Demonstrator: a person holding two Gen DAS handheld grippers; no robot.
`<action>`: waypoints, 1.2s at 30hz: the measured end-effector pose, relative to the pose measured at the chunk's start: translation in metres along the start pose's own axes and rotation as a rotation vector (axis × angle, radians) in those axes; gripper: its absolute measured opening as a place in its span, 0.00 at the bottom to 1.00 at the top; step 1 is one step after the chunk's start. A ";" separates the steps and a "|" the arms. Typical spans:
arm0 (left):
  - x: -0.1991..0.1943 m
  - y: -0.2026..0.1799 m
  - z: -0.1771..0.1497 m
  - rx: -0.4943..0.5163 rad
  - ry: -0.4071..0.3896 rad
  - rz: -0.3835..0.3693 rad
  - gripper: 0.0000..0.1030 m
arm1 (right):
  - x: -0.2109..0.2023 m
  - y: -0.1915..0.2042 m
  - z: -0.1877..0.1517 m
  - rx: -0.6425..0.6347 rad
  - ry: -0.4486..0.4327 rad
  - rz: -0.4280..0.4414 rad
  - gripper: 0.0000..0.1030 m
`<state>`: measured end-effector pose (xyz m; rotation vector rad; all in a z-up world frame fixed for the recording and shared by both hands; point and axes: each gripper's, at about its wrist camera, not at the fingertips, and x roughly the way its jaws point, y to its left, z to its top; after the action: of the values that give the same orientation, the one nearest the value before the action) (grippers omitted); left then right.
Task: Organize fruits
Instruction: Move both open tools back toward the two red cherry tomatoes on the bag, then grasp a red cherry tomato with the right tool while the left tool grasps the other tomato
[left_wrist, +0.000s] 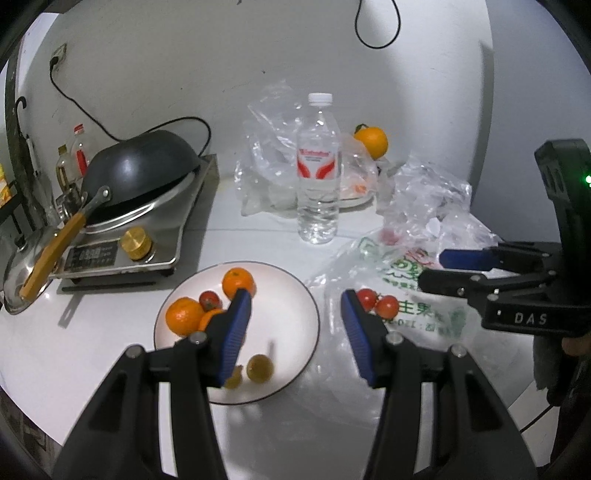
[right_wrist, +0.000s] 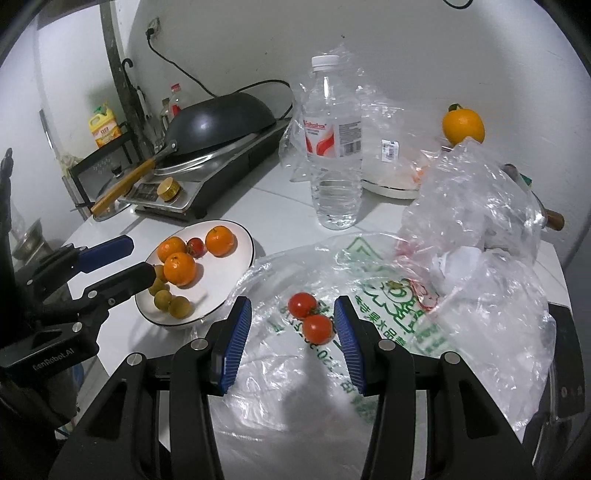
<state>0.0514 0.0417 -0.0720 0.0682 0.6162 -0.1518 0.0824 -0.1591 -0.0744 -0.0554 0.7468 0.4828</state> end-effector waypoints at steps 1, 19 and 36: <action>0.000 -0.002 0.000 0.003 0.000 0.001 0.51 | 0.000 -0.002 -0.001 0.000 0.000 0.001 0.48; 0.012 -0.034 -0.014 0.036 0.067 -0.001 0.51 | 0.040 -0.019 -0.020 -0.016 0.104 0.043 0.36; 0.042 -0.037 -0.010 0.039 0.124 -0.002 0.51 | 0.088 -0.021 -0.014 -0.064 0.199 0.044 0.29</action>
<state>0.0738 0.0014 -0.1056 0.1154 0.7375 -0.1627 0.1378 -0.1453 -0.1455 -0.1492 0.9293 0.5483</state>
